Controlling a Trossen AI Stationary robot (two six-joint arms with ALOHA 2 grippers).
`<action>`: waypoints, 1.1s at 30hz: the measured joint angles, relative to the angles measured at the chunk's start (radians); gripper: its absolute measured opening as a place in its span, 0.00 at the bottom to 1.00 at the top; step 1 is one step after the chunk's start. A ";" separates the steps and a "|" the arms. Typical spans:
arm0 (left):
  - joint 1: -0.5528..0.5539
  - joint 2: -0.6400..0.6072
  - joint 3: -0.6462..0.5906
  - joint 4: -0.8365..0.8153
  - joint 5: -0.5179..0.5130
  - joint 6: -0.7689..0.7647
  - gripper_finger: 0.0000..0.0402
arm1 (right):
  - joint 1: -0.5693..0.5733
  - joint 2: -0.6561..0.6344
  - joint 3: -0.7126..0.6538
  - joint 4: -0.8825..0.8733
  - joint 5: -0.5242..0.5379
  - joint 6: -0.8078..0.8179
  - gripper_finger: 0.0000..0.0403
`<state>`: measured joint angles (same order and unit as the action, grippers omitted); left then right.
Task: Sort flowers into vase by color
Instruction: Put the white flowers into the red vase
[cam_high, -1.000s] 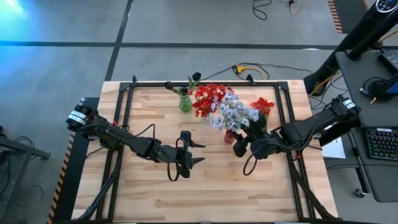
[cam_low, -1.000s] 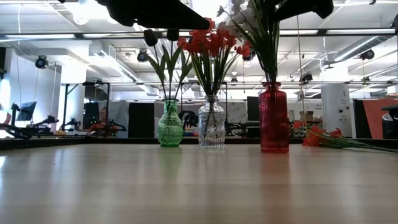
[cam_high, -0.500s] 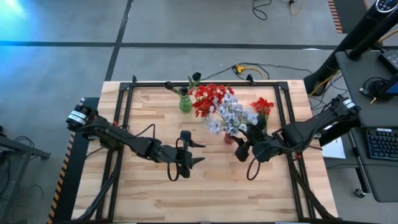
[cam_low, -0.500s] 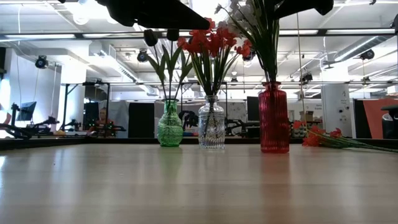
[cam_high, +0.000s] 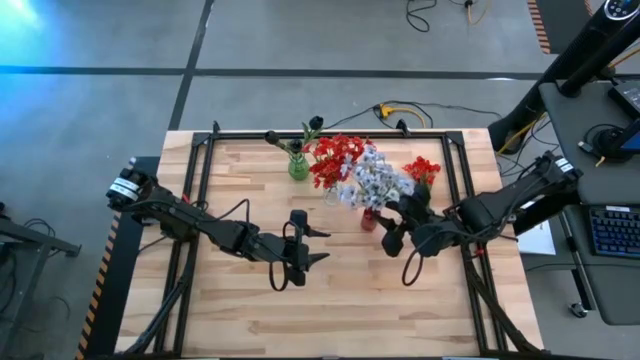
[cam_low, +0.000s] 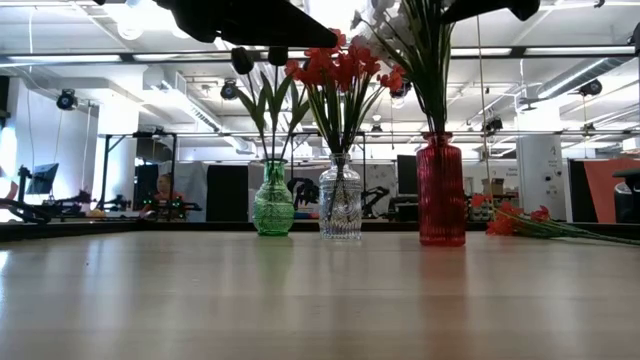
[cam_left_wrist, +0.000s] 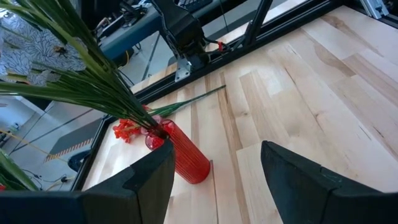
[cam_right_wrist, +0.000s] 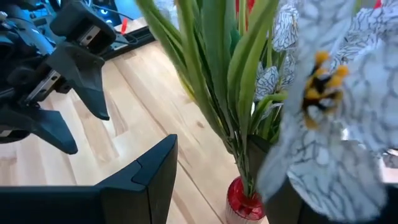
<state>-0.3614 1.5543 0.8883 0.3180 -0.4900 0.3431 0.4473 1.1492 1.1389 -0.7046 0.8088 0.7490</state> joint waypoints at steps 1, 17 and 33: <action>0.000 0.000 0.000 0.000 0.000 0.000 0.55 | 0.000 -0.003 0.000 -0.001 -0.006 -0.006 0.46; 0.000 0.000 0.000 0.000 0.000 0.000 0.55 | 0.000 -0.046 0.000 -0.045 -0.032 -0.017 0.46; 0.003 0.000 0.000 0.000 -0.001 0.004 0.55 | 0.083 -0.146 0.000 -0.050 -0.157 -0.009 0.45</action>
<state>-0.3580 1.5543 0.8883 0.3176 -0.4908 0.3470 0.5303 1.0028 1.1389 -0.7545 0.6521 0.7397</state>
